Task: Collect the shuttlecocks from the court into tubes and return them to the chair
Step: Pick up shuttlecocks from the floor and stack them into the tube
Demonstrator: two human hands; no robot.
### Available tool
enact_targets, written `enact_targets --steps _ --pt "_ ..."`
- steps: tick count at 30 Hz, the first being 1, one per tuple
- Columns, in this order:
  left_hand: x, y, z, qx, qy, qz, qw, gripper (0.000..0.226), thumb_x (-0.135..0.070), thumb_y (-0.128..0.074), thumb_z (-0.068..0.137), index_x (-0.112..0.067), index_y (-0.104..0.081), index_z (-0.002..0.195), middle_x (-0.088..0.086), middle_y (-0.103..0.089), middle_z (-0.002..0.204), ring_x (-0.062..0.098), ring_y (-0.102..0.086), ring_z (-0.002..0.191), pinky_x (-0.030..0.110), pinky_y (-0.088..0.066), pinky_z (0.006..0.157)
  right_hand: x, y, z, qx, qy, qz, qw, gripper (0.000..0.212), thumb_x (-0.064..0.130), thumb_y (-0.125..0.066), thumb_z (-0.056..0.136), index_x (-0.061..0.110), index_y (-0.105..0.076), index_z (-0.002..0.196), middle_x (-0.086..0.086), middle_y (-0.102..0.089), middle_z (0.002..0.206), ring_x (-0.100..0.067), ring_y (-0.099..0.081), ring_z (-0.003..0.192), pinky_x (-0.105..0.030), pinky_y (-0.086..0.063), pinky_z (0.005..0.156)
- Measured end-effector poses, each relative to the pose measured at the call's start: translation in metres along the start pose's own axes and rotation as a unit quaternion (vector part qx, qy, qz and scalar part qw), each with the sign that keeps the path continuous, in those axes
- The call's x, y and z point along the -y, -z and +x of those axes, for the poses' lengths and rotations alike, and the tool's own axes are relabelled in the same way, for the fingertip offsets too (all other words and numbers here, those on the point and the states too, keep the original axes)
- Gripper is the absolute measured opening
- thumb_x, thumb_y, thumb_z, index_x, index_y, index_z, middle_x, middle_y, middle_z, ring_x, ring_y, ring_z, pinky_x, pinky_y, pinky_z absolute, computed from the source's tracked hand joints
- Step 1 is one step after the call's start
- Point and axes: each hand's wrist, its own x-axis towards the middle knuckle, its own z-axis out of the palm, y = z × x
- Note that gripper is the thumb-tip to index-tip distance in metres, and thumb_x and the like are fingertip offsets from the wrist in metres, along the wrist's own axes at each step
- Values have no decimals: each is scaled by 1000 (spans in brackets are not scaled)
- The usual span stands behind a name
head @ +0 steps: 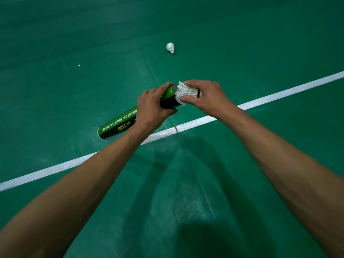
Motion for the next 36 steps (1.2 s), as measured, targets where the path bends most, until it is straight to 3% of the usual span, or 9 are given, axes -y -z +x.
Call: enact_targets --steps 5,10,13,18,23,26,31,36 --pt "-7 0 -1 17 -22 -4 1000 87 -41 -90 68 -34 -52 147 3 -69 121 31 -55 106 43 -43 93 2 2 -1 27 3 -51 998 46 34 -74 90 21 -66 134 0 -73 120 -12 -65 103 -21 -45 88" --pt "-11 1 -4 26 -31 6 999 90 -40 -91 69 -31 -51 149 6 -69 121 31 -53 107 40 -39 91 13 6 -1 86 32 -128 988 40 26 -68 95 14 -64 132 -10 -70 119 -27 -63 108 -34 -46 91" --pt "-8 3 -3 26 -19 -4 999 89 -40 -91 69 -32 -51 149 5 -69 119 30 -53 106 41 -39 90 18 -1 -3 99 50 -167 980 43 28 -58 101 10 -54 140 -15 -66 127 -33 -59 114 -35 -43 96" --pt "-2 6 -4 24 -12 -7 1000 86 -41 -90 68 -35 -53 145 2 -70 117 31 -55 105 45 -43 92 22 -6 -7 47 54 -100 992 32 32 -55 103 13 -68 125 -10 -72 113 -24 -62 96 -30 -41 79" --pt "-6 6 -5 34 -20 -7 999 90 -42 -91 67 -32 -53 147 5 -70 115 31 -55 104 43 -41 92 24 -4 -4 25 -4 -76 997 28 32 -62 96 20 -75 119 -2 -76 112 -22 -67 105 -36 -51 93" --pt "-9 5 -5 37 -19 -15 999 90 -42 -92 66 -33 -53 147 4 -70 118 32 -55 105 44 -42 93 26 -2 -4 12 -13 -82 997 30 35 -61 93 23 -77 114 -2 -77 106 -21 -69 101 -38 -54 90" --pt "-11 7 -3 31 -6 -43 999 91 -40 -93 67 -29 -53 148 6 -71 121 32 -55 107 47 -45 94 27 1 -9 -20 -12 -49 999 37 39 -68 91 35 -68 128 -1 -74 108 -15 -67 98 -30 -53 90" --pt "-11 6 -2 31 -9 -42 999 89 -41 -93 65 -33 -54 145 3 -72 121 31 -56 106 46 -45 93 31 1 -7 -36 -11 -72 997 36 50 -63 85 36 -76 116 6 -77 111 -12 -71 102 -35 -56 90"
